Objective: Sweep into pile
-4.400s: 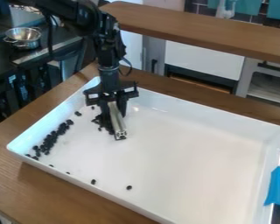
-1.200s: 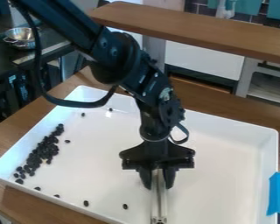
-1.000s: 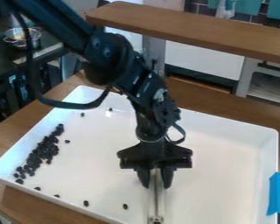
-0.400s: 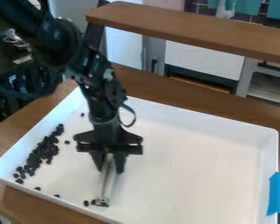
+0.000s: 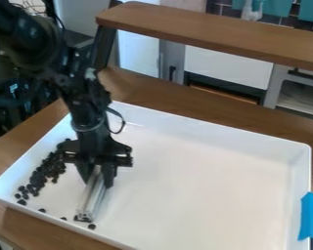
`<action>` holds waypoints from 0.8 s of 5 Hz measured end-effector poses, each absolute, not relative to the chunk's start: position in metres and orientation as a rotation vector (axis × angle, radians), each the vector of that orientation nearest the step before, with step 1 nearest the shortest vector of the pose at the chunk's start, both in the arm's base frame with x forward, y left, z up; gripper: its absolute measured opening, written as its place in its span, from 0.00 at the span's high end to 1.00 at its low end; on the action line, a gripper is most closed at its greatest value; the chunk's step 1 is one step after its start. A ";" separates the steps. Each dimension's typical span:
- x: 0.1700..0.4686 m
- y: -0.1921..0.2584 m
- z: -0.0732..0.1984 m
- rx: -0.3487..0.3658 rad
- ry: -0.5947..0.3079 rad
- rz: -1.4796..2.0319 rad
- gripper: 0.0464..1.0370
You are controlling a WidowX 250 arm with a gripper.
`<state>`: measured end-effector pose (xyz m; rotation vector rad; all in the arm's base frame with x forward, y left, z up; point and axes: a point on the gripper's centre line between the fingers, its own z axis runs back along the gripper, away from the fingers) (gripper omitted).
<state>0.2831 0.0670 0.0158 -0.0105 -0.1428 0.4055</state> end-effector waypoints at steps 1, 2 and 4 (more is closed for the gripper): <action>0.268 0.091 0.022 -0.013 -0.132 0.407 0.66; 0.262 0.112 0.024 0.001 -0.138 0.402 0.66; 0.272 0.099 0.050 -0.101 -0.156 0.471 0.66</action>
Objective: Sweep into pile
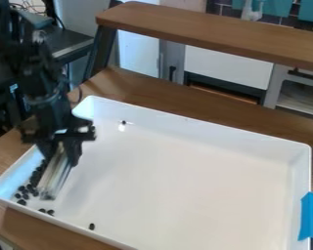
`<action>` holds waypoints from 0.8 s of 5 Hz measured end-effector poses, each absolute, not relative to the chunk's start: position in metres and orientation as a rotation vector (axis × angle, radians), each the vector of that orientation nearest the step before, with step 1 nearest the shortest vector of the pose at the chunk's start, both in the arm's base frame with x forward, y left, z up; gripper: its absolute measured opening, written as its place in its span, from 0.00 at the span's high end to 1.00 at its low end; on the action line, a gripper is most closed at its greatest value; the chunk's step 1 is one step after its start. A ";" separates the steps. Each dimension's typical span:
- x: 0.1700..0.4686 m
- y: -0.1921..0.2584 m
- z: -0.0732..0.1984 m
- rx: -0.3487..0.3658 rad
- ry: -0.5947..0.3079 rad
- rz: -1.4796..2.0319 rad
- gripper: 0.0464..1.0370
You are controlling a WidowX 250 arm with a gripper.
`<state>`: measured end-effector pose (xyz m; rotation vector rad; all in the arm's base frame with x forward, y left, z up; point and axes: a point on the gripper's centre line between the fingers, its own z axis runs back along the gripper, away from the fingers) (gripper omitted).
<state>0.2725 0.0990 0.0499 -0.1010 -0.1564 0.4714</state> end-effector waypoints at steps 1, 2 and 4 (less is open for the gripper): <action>0.285 0.051 0.059 -0.146 -0.113 0.498 0.66; 0.290 0.024 0.054 -0.116 -0.138 0.520 0.66; 0.283 0.002 0.028 -0.044 -0.225 0.481 0.66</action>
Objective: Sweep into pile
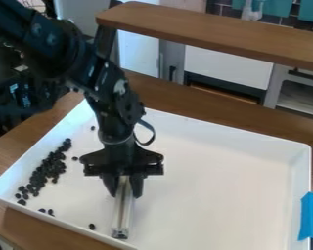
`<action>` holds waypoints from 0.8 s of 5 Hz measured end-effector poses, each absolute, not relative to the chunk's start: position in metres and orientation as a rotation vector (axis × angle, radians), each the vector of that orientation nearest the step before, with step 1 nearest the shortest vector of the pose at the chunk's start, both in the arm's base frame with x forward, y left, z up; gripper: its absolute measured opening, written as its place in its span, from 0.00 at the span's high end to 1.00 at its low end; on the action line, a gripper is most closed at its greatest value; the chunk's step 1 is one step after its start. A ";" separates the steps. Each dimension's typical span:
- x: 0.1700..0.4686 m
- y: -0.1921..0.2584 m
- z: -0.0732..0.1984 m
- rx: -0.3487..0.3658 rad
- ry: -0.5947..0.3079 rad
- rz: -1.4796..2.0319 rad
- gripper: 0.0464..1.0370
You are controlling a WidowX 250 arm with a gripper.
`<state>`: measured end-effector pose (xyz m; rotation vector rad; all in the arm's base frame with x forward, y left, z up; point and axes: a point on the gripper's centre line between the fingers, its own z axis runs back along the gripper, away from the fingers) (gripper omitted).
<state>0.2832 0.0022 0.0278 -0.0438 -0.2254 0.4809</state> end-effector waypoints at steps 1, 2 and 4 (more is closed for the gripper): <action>0.287 0.006 0.016 -0.022 -0.249 0.471 0.66; 0.289 0.017 0.016 -0.018 -0.266 0.478 0.66; 0.280 0.082 0.020 0.005 -0.223 0.431 0.66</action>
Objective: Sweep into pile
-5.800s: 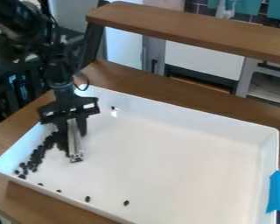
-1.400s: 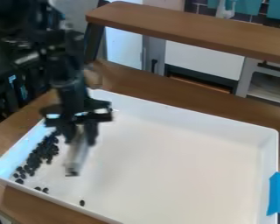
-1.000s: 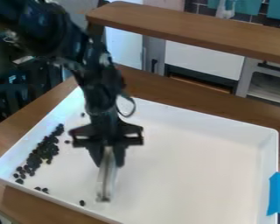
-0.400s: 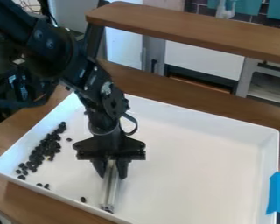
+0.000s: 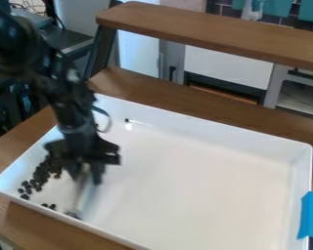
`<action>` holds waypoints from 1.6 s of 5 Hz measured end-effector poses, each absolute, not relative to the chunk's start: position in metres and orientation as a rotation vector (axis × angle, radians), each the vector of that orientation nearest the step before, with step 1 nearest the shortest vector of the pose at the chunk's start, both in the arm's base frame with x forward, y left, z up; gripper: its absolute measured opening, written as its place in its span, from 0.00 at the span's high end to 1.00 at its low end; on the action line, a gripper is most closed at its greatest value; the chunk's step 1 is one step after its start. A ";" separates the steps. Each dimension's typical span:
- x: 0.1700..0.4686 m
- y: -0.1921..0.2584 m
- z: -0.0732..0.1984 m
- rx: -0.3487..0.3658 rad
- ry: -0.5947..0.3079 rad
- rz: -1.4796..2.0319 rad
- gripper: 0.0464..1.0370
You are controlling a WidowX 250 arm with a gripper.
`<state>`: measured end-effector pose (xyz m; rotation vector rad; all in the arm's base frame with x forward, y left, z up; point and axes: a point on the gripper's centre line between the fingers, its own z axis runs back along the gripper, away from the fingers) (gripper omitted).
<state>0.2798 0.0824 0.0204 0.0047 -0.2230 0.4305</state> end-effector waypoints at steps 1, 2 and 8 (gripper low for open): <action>0.268 0.124 0.024 0.028 -0.229 0.338 0.66; 0.264 0.149 0.028 0.054 -0.270 0.252 0.66; 0.387 0.042 0.061 0.009 -0.214 0.618 0.66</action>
